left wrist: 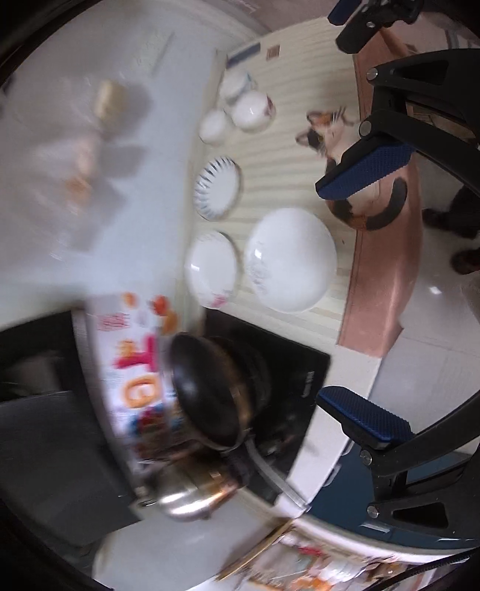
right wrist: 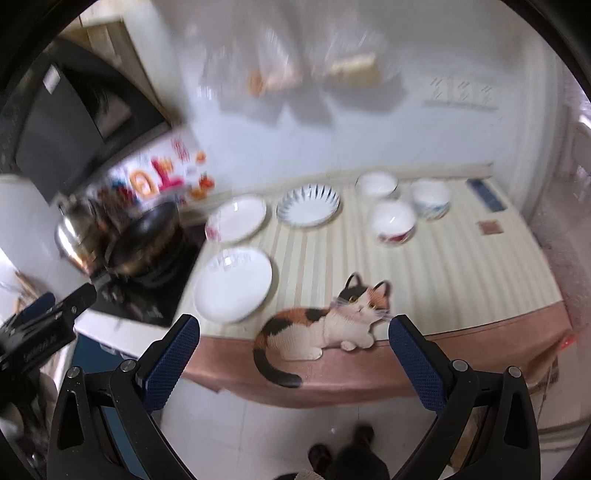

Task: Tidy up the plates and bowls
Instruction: 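Lower both grippers onto the grey-flower white plate and close them on its rim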

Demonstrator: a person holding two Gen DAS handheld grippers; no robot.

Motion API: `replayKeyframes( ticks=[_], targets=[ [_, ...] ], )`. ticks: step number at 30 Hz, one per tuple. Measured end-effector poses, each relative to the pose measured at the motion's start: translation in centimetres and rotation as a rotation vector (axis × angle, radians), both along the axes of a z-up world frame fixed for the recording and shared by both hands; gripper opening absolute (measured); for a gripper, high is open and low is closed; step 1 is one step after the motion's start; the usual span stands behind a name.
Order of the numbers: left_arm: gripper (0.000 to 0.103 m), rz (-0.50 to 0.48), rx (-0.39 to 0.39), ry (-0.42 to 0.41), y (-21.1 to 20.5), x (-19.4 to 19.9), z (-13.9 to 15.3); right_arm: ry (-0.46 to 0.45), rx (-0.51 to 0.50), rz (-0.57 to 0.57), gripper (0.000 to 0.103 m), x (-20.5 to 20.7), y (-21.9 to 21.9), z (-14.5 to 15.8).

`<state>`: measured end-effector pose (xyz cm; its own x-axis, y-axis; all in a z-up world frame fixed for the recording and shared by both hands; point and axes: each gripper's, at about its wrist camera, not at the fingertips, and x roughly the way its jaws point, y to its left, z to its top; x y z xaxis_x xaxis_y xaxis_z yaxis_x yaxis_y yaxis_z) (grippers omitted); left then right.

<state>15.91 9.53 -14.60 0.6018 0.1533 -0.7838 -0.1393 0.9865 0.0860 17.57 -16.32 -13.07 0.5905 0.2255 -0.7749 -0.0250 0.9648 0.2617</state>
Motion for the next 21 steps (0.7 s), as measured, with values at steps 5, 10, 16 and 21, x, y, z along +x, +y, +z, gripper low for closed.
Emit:
replayKeyframes(
  ticks=[5,10,16,21],
  targets=[
    [0.103,0.054,-0.049,0.105,2.6,6.6,-6.9,0.137,0.057,0.097,0.103,8.7,1.9,-8.0],
    [0.103,0.098,-0.054,0.201,4.4,12.7,-12.4,0.259,0.138,0.179,0.103,16.6,4.0,-14.8],
    [0.095,0.102,-0.189,0.345,6.9,19.0,-18.8,0.392,0.231,0.244,0.097,24.1,7.3,-22.2],
    [0.083,0.106,-0.253,0.436,8.6,21.8,-22.2,0.502,0.282,0.301,0.069,28.3,10.6,-27.3]
  ],
)
